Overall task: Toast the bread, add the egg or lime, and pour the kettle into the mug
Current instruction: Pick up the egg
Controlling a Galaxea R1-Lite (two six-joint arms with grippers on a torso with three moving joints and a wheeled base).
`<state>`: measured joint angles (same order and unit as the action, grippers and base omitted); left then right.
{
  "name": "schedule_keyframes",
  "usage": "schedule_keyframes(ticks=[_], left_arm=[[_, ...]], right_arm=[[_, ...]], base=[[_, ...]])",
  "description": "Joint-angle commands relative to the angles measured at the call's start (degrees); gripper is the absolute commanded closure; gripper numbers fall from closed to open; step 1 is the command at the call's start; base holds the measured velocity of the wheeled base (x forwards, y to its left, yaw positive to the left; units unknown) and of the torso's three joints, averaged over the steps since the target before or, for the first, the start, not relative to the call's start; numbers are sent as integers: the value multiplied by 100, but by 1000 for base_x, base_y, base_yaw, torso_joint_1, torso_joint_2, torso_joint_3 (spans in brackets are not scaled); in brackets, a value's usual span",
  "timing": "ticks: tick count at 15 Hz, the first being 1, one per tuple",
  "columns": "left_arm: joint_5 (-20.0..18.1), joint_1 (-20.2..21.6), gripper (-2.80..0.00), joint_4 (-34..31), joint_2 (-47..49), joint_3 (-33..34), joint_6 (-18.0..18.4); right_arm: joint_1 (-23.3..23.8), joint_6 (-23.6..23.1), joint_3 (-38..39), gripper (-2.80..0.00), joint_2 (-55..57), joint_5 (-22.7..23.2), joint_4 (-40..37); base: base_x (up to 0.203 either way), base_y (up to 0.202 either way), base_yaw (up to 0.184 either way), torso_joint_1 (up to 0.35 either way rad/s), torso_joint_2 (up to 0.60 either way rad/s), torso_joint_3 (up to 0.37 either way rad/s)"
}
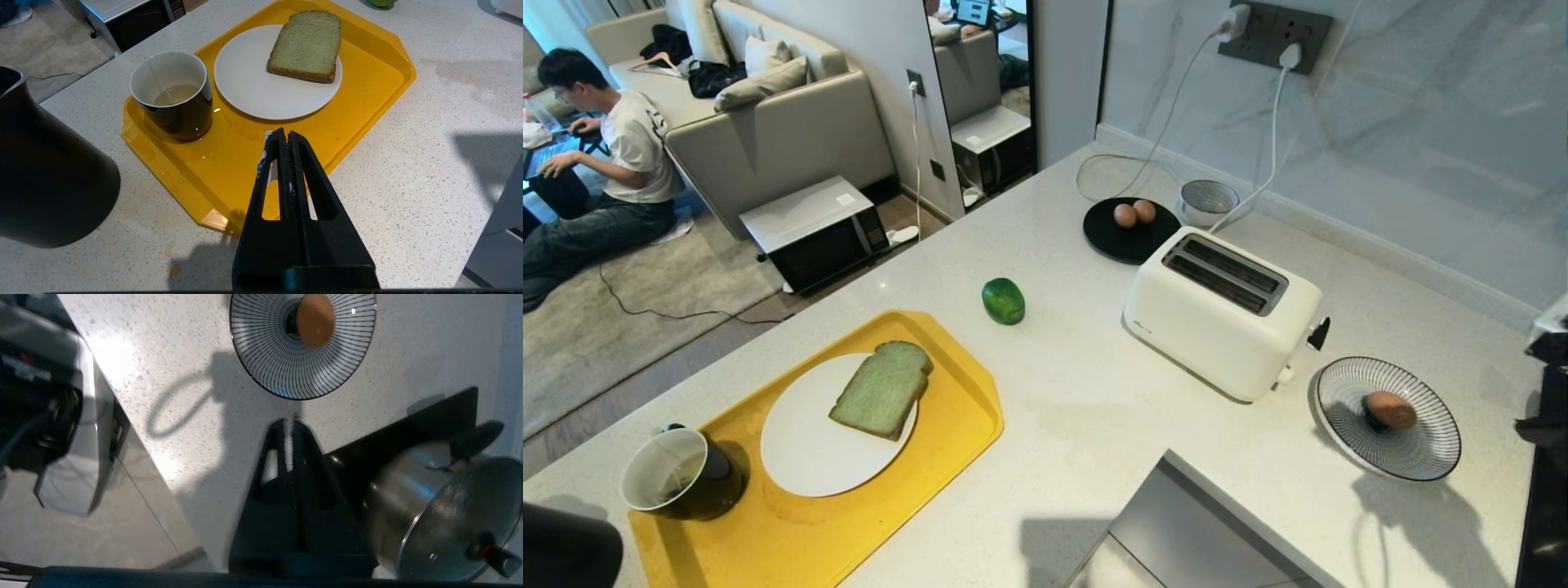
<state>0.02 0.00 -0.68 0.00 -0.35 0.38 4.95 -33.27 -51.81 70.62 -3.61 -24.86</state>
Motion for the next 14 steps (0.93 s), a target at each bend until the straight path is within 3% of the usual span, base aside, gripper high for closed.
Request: schedule_keyframes(ticks=[1, 5, 8, 14], left_arm=[[-2, 0, 0, -2, 9, 0, -3], [-2, 0, 0, -2, 9, 0, -3], [-2, 0, 0, -2, 9, 0, -3], [-2, 0, 0, -2, 9, 0, -3]], right_arm=[[240, -348, -322, -280, 1290, 155, 81], [724, -540, -746, -280, 2372, 779, 267], [1311, -1266, -941, -280, 2917, 1277, 329], [1463, -1443, -1587, -280, 3683, 1346, 403]], base=[[0, 0, 0, 0, 0, 0], [0, 0, 0, 0, 0, 0], [0, 0, 0, 0, 0, 0], [0, 0, 0, 0, 0, 0]])
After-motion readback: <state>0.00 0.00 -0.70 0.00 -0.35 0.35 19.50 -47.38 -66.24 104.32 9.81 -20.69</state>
